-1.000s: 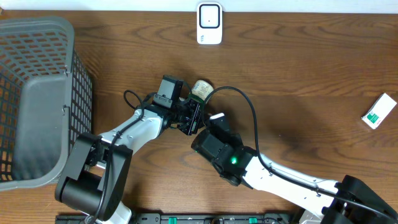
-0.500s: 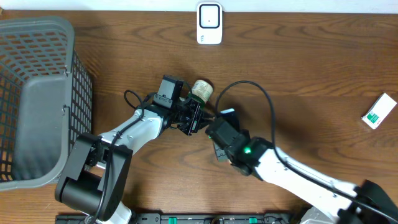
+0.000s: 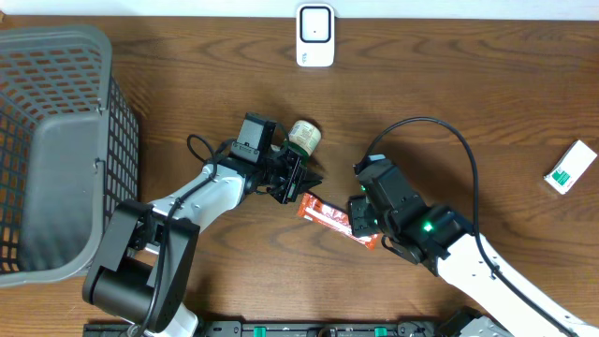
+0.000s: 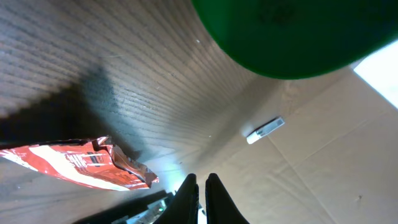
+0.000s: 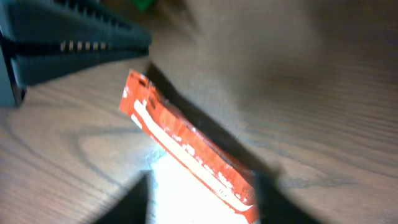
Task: Scan the item barcode
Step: 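Open the left gripper and withdraw it toward the basket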
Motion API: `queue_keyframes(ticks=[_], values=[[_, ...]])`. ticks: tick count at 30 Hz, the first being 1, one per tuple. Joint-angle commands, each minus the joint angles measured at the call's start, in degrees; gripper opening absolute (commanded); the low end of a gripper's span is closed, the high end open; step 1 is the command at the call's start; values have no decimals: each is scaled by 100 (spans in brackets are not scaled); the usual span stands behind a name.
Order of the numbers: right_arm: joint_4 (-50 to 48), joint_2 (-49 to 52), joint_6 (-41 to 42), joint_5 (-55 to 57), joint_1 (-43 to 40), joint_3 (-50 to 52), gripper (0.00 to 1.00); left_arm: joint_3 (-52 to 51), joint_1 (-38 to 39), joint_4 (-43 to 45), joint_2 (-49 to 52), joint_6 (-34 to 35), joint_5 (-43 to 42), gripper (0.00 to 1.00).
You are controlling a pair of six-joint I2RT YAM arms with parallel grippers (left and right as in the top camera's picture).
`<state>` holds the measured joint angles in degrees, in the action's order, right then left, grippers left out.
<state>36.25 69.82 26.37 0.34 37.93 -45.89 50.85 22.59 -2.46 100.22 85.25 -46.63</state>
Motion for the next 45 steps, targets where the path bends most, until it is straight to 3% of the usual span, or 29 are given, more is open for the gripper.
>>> queue_keyframes(ticks=[1,6,7,12,13,23,31,38,45], values=[[63,94,-363,-212,-46,31,68,-33,-13,-2,28,-566,-144,8],[144,94,-459,-249,-197,31,74,-33,31,-225,-2,-1440,-289,38],[181,94,-695,-365,-232,31,75,-33,61,-275,-24,-1580,-289,48],[413,103,-2015,-649,-286,31,98,-33,205,-339,-168,-2120,-192,71],[435,120,-2245,-643,-286,31,99,-33,221,-424,-229,-2194,-98,73],[297,433,-3128,-656,-337,31,99,-33,190,-2100,-1727,-3145,1919,75],[42,621,-3685,-999,-334,31,99,-33,286,-2682,-3117,-3689,3060,75],[-354,1425,-3998,-973,-334,-57,99,-33,363,-3989,-4264,-3904,4365,75],[-398,2074,-4240,-1532,-334,-573,99,-33,365,-4815,-4708,-3917,4815,75]])
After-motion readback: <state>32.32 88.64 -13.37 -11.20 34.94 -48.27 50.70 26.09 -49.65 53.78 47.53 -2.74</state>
